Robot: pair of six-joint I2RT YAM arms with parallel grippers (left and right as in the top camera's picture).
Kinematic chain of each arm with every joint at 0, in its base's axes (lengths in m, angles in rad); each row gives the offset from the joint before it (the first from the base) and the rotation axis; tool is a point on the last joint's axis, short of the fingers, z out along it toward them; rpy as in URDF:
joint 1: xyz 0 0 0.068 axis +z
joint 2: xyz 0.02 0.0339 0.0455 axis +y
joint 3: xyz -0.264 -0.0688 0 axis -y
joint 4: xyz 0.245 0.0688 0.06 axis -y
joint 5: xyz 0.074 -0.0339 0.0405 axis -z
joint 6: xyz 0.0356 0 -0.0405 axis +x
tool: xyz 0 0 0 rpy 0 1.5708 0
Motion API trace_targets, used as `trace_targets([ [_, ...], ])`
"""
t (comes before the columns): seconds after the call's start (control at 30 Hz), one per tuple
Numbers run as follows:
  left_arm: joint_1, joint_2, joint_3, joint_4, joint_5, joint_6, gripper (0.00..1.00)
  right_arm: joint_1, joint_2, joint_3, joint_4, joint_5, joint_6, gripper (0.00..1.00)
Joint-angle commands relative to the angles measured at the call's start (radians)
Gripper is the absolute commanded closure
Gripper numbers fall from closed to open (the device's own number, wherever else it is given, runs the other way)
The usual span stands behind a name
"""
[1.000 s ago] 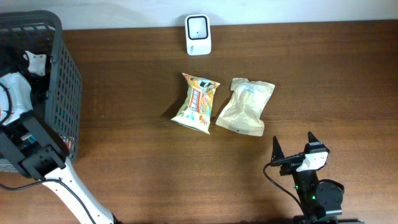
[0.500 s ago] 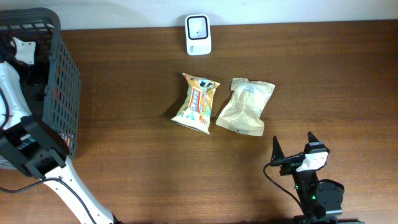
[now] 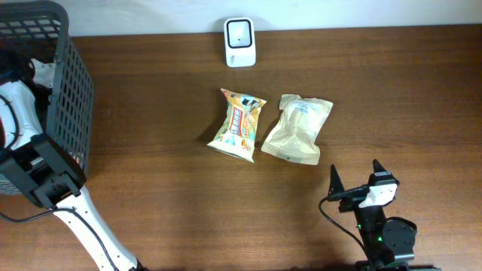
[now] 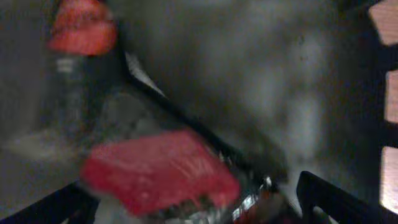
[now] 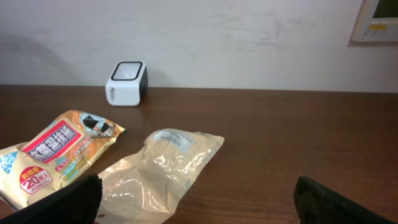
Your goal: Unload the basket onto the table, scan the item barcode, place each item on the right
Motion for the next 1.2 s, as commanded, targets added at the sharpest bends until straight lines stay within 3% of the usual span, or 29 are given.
trace_targets([
  [0.0,0.0,0.066,-0.013,0.004,0.019,0.002,0.16,-0.005,-0.008,-0.009,0.0,0.011,0.004,0.02],
  [0.07,0.0,0.066,-0.013,0.009,0.019,0.001,0.25,-0.005,-0.008,-0.009,0.0,0.011,0.004,0.02],
  [0.13,0.0,0.066,-0.013,0.008,0.019,0.001,0.45,-0.005,-0.008,-0.009,0.0,0.012,0.004,0.02],
  [0.33,0.0,0.064,-0.003,-0.001,0.019,0.0,0.6,-0.005,-0.008,-0.009,0.0,0.011,0.004,0.02],
  [1.03,0.025,0.063,0.318,-0.253,0.019,-0.098,0.68,-0.005,-0.008,-0.009,0.0,0.011,0.004,0.02],
  [1.17,0.056,0.059,0.396,-0.336,0.02,-0.098,0.77,-0.005,-0.008,-0.009,0.0,0.011,0.004,0.02],
])
